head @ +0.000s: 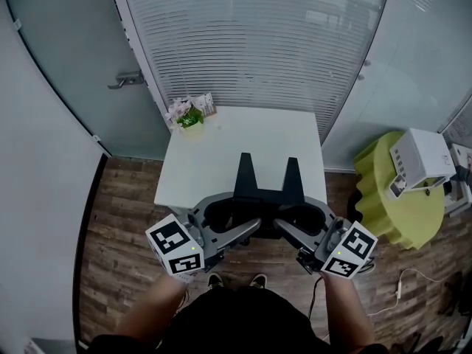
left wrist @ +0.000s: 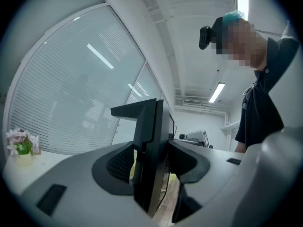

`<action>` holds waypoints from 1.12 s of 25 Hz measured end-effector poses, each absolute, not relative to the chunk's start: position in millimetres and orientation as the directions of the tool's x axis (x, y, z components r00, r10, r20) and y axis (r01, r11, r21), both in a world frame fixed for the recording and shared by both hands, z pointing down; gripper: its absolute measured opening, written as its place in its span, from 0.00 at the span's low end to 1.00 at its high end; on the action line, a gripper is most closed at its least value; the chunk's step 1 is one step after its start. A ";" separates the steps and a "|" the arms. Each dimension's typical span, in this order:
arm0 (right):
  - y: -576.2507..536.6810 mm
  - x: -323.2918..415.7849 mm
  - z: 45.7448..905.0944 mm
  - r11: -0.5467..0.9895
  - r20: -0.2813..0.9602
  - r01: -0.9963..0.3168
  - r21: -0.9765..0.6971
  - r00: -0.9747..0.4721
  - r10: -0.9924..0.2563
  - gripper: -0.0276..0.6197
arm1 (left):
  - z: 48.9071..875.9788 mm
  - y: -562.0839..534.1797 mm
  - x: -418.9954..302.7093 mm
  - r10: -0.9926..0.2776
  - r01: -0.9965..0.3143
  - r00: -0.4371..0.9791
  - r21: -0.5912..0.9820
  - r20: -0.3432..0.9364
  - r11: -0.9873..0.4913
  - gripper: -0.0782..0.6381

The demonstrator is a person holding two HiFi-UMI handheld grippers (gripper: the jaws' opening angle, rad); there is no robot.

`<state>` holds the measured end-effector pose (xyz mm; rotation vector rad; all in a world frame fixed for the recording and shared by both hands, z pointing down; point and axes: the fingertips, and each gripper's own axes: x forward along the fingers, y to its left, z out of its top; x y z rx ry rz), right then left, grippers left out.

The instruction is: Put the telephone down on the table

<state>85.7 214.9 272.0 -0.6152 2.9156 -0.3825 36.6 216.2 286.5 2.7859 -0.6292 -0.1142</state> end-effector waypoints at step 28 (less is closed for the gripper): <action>88.5 69.0 309.7 0.877 -0.033 -0.371 -0.305 -0.916 -0.399 0.36 | 324.0 89.3 21.8 -0.457 -0.435 0.889 0.325 0.008 -0.840 0.42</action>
